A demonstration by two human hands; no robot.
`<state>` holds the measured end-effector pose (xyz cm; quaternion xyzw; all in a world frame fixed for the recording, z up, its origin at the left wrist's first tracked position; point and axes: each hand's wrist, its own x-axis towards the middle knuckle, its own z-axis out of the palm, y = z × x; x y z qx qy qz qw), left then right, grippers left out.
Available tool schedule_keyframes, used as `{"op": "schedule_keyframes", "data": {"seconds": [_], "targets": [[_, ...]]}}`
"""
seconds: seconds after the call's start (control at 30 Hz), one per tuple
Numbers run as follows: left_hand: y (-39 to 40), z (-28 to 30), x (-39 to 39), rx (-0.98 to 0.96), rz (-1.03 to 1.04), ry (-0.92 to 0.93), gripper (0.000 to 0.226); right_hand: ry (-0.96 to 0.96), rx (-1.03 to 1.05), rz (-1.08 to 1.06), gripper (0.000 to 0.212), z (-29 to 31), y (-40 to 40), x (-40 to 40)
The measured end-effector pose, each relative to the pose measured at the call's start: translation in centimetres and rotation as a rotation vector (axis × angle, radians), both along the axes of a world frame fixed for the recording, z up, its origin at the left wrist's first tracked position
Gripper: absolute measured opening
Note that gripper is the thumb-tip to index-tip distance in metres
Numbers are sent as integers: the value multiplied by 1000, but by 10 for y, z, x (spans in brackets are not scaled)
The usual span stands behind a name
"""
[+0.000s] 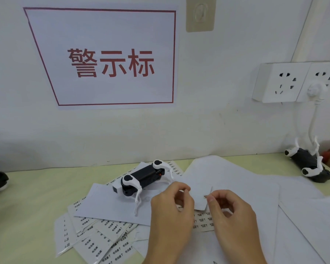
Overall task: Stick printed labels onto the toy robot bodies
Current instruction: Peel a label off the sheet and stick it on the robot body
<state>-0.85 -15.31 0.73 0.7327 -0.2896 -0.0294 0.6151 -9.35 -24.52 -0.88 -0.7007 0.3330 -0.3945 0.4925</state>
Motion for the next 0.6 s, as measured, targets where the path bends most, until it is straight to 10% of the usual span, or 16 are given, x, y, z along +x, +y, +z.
{"op": "schedule_keyframes", "data": {"seconds": [0.23, 0.4, 0.6], "targets": [[21, 25, 26, 128, 451, -534, 32, 14, 9, 9, 23, 1, -1, -1], [52, 25, 58, 378, 345, -109, 38, 12, 16, 10, 23, 1, -1, 0], [58, 28, 64, 105, 305, 106, 44, 6, 17, 11, 23, 1, -1, 0]]}}
